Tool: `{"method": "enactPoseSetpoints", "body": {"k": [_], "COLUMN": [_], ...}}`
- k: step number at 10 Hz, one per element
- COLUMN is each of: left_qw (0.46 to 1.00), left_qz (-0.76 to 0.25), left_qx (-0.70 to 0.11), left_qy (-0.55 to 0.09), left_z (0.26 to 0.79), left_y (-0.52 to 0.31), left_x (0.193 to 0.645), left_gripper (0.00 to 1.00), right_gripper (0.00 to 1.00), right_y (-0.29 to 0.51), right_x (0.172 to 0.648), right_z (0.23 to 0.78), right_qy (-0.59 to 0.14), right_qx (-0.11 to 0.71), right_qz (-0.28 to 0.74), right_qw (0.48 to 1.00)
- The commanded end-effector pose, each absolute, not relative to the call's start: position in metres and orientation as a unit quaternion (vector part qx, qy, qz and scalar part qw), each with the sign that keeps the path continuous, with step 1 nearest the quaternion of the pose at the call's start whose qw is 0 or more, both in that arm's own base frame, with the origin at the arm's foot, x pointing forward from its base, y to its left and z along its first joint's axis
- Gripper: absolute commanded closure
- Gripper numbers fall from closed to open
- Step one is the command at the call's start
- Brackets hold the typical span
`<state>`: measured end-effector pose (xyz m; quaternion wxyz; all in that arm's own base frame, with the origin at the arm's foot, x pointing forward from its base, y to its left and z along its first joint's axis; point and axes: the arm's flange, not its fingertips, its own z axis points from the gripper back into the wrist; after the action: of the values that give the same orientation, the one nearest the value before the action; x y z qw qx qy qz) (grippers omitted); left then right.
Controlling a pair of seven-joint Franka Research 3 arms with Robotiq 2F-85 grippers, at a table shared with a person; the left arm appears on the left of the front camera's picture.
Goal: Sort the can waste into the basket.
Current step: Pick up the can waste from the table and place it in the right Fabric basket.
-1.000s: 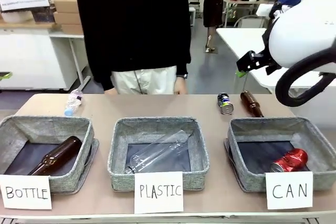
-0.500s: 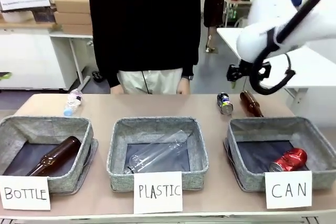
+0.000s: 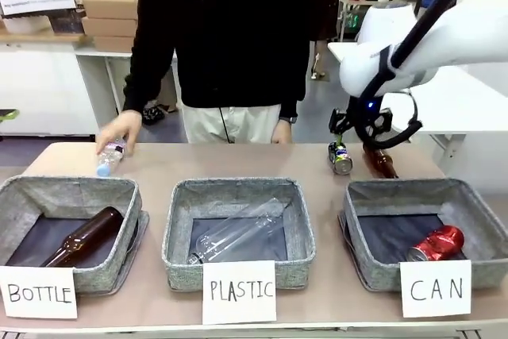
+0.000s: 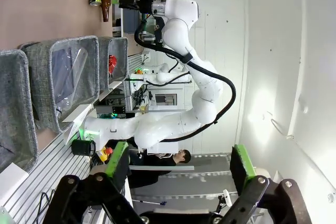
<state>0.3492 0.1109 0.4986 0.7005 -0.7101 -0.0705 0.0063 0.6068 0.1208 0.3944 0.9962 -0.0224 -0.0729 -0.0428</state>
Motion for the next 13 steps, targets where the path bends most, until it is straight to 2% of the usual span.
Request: {"method": "enactPoseSetpoints", "body": {"k": [1, 2, 5, 7, 10, 11, 12, 13], "left_qw": [0.696, 0.696, 0.696, 0.696, 0.696, 0.696, 0.696, 0.696], "left_qz": [0.014, 0.014, 0.014, 0.014, 0.014, 0.014, 0.014, 0.014], "left_qx": [-0.715, -0.715, -0.715, -0.715, -0.715, -0.715, -0.715, -0.715], "left_qy": [-0.072, -0.072, -0.072, -0.072, -0.072, -0.072, -0.072, -0.072], "left_z": [0.503, 0.503, 0.503, 0.503, 0.503, 0.503, 0.503, 0.503], "left_y": [0.109, 0.109, 0.109, 0.109, 0.109, 0.109, 0.109, 0.109], "left_x": [0.349, 0.349, 0.349, 0.349, 0.349, 0.349, 0.349, 0.349], "left_gripper": [0.00, 0.00, 0.00, 0.00, 0.00, 0.00, 0.00, 0.00], "right_gripper": [0.00, 0.00, 0.00, 0.00, 0.00, 0.60, 0.60, 1.00], "right_y": [0.123, 0.119, 0.117, 0.113, 0.115, 0.115, 0.117, 0.118], "right_x": [0.641, 0.652, 0.672, 0.676, 0.677, 0.677, 0.676, 0.675], "right_z": [0.364, 0.355, 0.327, 0.316, 0.309, 0.307, 0.304, 0.304], "right_qy": [-0.032, -0.045, 0.006, 0.020, 0.016, 0.019, 0.025, 0.029], "right_qx": [-0.012, -0.021, -0.014, 0.001, -0.021, -0.020, -0.023, -0.019], "right_qz": [-0.038, -0.051, -0.027, -0.026, -0.038, -0.031, -0.027, -0.023], "right_qw": [0.999, 0.997, 1.000, 0.999, 0.999, 0.999, 0.999, 0.999]}}
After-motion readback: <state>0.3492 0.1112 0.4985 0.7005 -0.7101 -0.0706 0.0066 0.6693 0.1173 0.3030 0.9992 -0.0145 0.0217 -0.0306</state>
